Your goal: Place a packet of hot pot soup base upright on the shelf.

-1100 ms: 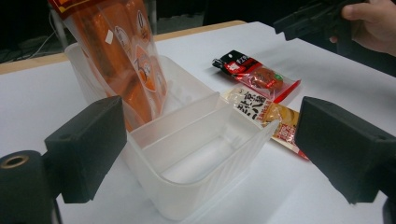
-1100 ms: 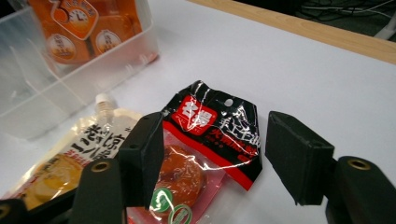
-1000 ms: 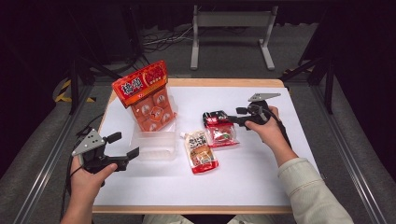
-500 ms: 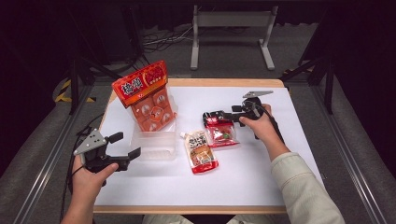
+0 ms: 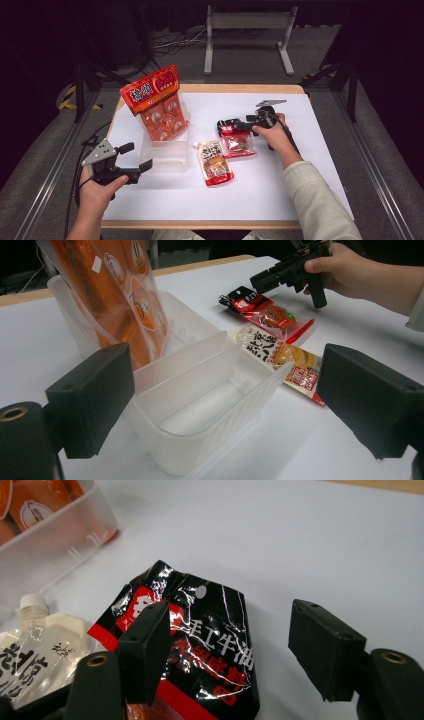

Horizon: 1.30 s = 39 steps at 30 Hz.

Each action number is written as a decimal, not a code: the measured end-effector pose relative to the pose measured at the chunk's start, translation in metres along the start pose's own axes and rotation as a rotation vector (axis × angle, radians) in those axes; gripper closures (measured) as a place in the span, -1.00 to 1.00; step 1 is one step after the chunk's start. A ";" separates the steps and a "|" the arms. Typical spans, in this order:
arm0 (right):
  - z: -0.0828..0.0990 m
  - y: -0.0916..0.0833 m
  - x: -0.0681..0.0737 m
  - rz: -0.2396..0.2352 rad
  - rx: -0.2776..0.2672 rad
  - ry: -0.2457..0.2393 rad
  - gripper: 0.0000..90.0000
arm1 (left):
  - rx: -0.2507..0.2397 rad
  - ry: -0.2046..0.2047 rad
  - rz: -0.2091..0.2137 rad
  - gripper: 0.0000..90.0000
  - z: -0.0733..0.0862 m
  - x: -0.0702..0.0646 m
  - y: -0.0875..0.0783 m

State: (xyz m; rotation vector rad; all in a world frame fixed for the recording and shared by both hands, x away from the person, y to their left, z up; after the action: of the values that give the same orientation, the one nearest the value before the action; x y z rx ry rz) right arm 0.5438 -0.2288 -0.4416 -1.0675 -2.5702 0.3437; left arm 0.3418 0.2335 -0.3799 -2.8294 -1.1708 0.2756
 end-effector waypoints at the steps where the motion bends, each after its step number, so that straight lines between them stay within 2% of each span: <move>1: 0.000 0.002 0.000 -0.001 0.024 0.002 -0.26 | 0.002 -0.001 0.000 -0.79 0.000 0.000 0.000; 3: 0.000 0.006 0.002 0.002 0.057 -0.018 -0.27 | 0.004 0.001 0.003 -0.79 0.000 0.000 0.001; 10: 0.000 0.016 0.006 0.005 0.100 -0.046 -0.31 | 0.003 -0.003 0.006 -0.79 0.000 -0.001 0.000; 14: 0.000 0.019 0.007 0.003 0.096 -0.050 -0.36 | 0.006 0.005 0.007 -0.79 0.000 -0.001 0.000; 17: 0.002 0.022 0.008 0.006 0.086 -0.059 -0.38 | 0.022 0.009 -0.012 -0.79 0.001 -0.002 0.001; 25: 0.004 0.024 0.009 -0.001 0.084 -0.062 -0.38 | 0.023 0.005 0.000 -0.79 0.003 -0.002 0.003; 28: 0.004 0.024 0.010 -0.008 0.090 -0.068 -0.22 | 0.028 0.001 -0.002 -0.79 0.003 -0.001 0.002; 30: 0.003 0.023 0.013 -0.011 0.099 -0.053 -0.04 | 0.029 0.002 -0.002 -0.79 0.003 -0.001 0.002; 34: 0.002 0.023 0.014 -0.007 0.114 -0.052 0.01 | 0.028 -0.003 -0.001 -0.79 0.003 0.000 0.001; 39: 0.002 0.023 0.015 0.005 0.130 -0.094 0.17 | 0.028 -0.002 0.000 -0.79 0.003 0.000 0.001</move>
State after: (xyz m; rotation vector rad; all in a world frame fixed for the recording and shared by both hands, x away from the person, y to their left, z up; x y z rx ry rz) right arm 0.5477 -0.2027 -0.4479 -1.0343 -2.5868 0.5666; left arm 0.3417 0.2326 -0.3829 -2.8058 -1.1586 0.2931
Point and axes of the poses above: each handheld gripper's, and its own axes: y roughly forward along the jaws, z roughly out of its underside, x roughly to its left, the point moved 1 cm from there along y, roughly forward along the jaws, and after that the axes turned 15 degrees about -x, right-handed, at the moved point
